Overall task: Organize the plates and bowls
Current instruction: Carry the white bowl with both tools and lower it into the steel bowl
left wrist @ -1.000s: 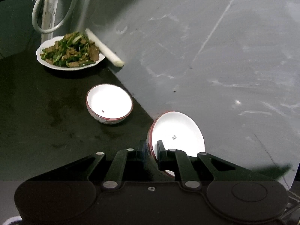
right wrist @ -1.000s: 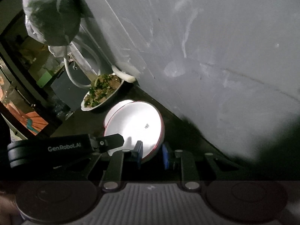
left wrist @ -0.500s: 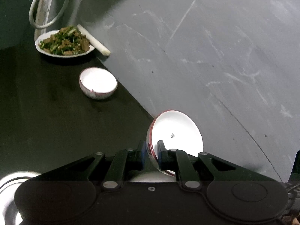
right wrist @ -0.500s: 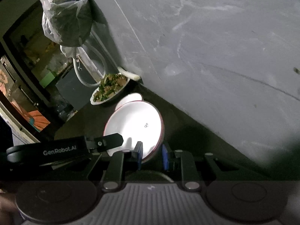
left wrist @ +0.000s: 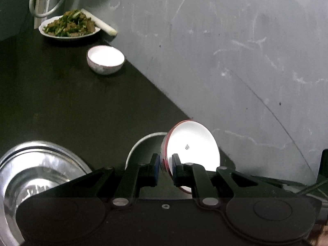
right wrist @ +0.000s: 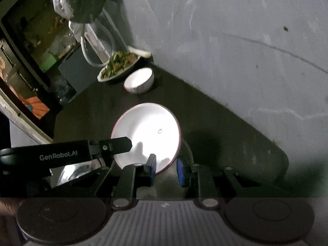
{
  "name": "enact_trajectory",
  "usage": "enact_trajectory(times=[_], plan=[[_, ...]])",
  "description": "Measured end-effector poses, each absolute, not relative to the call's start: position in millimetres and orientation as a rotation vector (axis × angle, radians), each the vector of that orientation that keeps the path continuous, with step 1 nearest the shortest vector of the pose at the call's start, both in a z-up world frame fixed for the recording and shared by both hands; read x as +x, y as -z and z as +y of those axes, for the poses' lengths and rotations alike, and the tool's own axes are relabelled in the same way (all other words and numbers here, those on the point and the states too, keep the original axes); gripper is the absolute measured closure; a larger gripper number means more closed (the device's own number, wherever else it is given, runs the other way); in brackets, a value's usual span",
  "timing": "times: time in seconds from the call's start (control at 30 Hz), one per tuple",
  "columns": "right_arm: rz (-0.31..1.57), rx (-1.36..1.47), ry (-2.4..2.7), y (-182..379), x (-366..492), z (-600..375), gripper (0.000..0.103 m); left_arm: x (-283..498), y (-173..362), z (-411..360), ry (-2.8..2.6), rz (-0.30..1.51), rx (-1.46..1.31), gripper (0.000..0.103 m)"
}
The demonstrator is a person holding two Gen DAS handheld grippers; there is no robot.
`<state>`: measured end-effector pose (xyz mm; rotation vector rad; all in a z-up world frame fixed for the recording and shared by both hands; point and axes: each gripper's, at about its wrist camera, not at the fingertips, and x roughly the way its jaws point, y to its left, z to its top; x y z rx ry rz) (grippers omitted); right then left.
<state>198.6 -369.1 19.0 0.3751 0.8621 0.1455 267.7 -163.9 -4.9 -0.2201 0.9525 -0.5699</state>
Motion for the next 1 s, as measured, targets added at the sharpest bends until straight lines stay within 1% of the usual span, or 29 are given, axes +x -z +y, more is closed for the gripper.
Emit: enact_trajectory(times=[1.0], plan=[[1.007, 0.337, -0.222, -5.3, 215.1, -362.4, 0.079, 271.1, 22.0, -163.6, 0.457, 1.102, -0.210, 0.089]])
